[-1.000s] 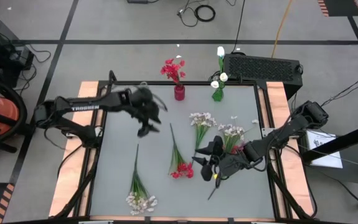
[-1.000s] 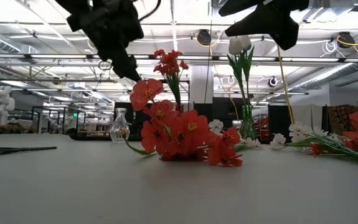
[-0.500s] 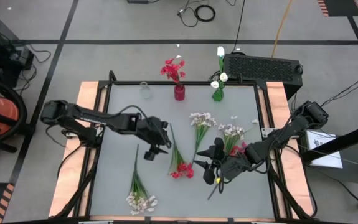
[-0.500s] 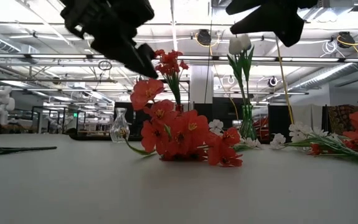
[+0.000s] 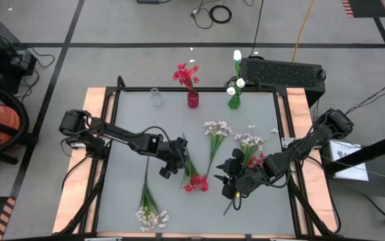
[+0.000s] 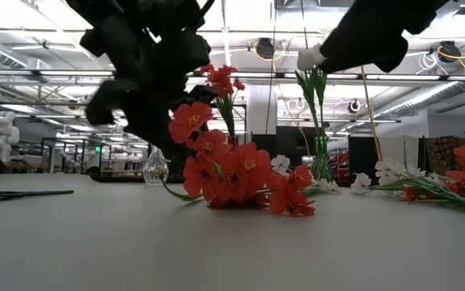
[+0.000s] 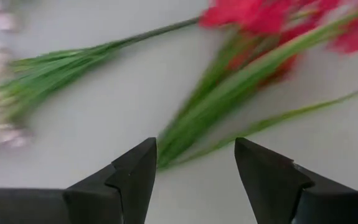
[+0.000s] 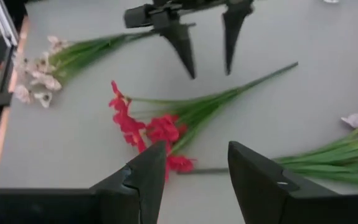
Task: Sort flowers into vase by color
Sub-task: Put the left red flowers into the red vase
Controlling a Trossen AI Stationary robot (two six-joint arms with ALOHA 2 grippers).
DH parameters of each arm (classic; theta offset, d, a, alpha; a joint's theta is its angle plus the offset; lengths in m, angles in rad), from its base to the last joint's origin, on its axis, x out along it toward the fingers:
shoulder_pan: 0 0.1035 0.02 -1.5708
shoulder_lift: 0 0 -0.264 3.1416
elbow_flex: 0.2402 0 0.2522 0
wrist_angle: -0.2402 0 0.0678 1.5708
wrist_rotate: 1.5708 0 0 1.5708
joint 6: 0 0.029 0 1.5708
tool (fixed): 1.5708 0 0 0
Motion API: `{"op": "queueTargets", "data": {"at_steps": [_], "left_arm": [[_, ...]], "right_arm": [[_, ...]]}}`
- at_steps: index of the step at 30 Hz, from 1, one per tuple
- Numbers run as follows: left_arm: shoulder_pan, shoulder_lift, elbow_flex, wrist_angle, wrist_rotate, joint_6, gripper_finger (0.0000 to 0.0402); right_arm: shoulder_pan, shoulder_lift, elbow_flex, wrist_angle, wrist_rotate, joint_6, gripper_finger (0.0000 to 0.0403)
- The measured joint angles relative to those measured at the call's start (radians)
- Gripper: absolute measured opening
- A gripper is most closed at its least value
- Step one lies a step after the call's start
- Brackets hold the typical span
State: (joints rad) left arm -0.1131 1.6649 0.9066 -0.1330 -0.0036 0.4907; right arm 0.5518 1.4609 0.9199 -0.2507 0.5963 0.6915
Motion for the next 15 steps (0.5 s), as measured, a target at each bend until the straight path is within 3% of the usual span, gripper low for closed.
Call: {"op": "queueTargets", "data": {"at_steps": [2,5,15], "left_arm": [[0.0,0.008,0.001,0.021,-0.07,0.048,0.0223],[0.013,0.015,-0.001,0.007,-0.086,0.137,0.0218],[0.106,0.102,0.0,0.024,0.006,0.251,0.0179]], "right_arm": [[0.0,0.0,0.0,-0.018,0.0,0.0,0.0164],[0.0,0.0,0.0,-0.019,0.0,-0.021,0.0164],[-0.03,0.0,0.0,-0.013,0.004,-0.076,0.0164]]}}
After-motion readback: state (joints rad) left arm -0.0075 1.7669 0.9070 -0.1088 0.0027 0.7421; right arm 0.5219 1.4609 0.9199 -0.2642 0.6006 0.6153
